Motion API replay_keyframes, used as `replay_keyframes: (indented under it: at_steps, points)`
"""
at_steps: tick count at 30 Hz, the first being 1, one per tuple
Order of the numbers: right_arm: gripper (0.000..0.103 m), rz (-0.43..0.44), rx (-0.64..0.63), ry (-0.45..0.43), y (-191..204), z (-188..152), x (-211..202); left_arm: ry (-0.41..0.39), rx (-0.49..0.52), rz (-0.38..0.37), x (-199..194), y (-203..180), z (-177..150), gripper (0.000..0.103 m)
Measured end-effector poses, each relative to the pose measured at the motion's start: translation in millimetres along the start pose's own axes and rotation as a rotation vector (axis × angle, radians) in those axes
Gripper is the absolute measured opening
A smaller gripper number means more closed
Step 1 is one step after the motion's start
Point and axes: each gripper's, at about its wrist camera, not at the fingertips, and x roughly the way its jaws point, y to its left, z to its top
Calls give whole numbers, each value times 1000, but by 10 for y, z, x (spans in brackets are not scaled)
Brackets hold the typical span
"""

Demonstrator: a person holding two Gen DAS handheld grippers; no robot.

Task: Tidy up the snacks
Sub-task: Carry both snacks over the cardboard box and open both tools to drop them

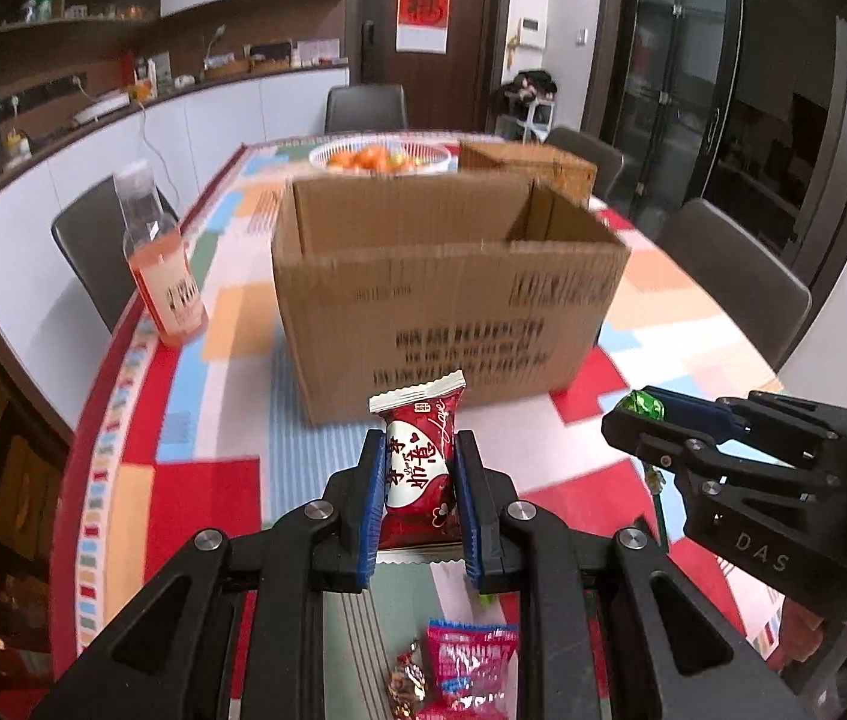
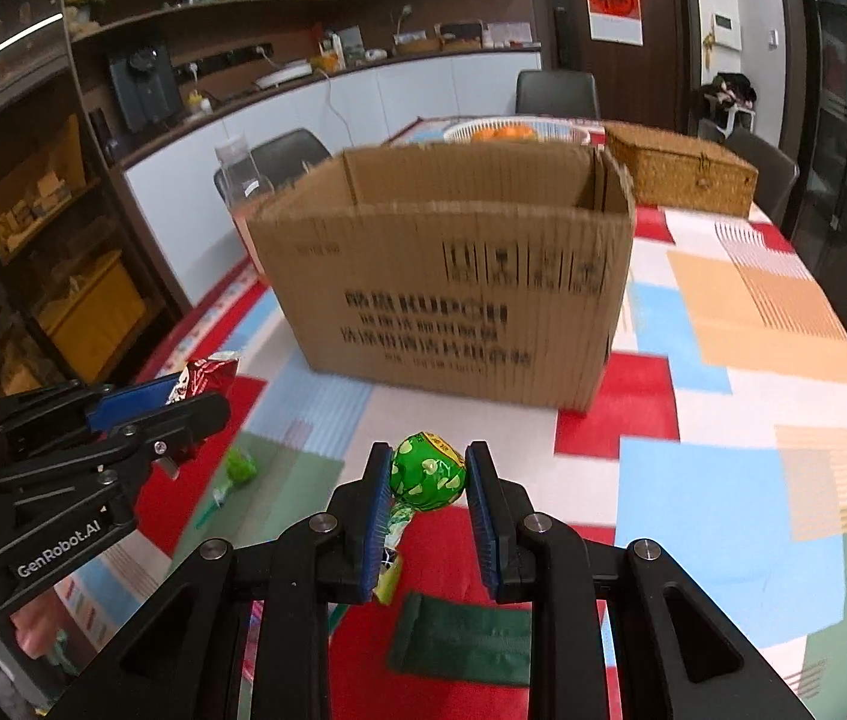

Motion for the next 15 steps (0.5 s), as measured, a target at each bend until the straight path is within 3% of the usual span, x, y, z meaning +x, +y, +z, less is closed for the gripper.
replay_keyframes:
  at_steps: [15]
  points:
    - [26, 21, -20, -179, 40, 662, -332, -152, -12, 26, -189, 87, 679, 23]
